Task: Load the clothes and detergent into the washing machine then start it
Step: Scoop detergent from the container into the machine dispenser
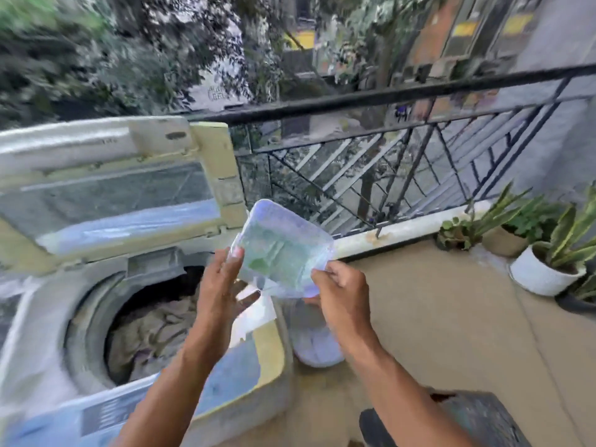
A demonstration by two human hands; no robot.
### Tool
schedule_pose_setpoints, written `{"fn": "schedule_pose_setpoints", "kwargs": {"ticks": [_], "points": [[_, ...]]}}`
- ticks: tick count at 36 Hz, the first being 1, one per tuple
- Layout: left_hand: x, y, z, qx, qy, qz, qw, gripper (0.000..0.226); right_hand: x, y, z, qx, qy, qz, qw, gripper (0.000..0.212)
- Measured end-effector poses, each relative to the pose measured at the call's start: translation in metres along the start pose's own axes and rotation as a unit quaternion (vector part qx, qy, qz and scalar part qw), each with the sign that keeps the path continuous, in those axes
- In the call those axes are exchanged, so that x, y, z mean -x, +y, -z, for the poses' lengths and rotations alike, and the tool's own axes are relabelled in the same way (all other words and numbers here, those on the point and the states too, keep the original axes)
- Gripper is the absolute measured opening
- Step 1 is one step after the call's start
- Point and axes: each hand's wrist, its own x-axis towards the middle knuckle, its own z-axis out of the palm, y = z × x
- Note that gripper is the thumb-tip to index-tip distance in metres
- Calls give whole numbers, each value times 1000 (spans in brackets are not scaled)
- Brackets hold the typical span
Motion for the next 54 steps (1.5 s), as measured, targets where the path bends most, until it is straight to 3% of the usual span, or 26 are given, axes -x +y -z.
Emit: {"fn": "schedule_pose_setpoints", "kwargs": {"ticks": [4, 11, 14, 16, 19, 22, 27, 38, 45, 49, 54], "points": [[6, 19, 55, -21, 73, -94, 993, 84, 14, -4, -59, -55, -87, -34, 994, 20], [11, 39, 138, -63, 141, -170, 973, 79, 35, -12, -131, 2, -222, -81, 972, 11], [16, 44, 166, -71, 146, -189, 968, 79, 45, -13, -152, 46, -247, -87, 964, 24], [19, 44, 183, -86, 152, -193, 966, 80, 50, -12, -162, 110, -232, -47, 965, 24], [21, 44, 203, -95, 157, -188, 965, 87, 61, -19, -170, 244, -189, 82, 948, 21], [22, 42, 215, -60, 170, -164, 970, 89, 72, -30, -181, 290, -177, 166, 926, 16], [26, 36, 224, -45, 165, -134, 976, 82, 78, -45, -201, 305, -230, 241, 892, 20], [27, 35, 228, -53, 164, -121, 978, 81, 41, -30, -255, 413, -385, 331, 756, 54], [22, 41, 223, -54, 196, -135, 970, 84, 20, -24, -272, 424, -384, 413, 709, 45], [25, 39, 217, -50, 219, -129, 966, 71, 14, -28, -272, 420, -377, 468, 681, 21], [29, 29, 214, -44, 257, -115, 958, 74, 10, -33, -268, 370, -358, 517, 684, 10]]}}
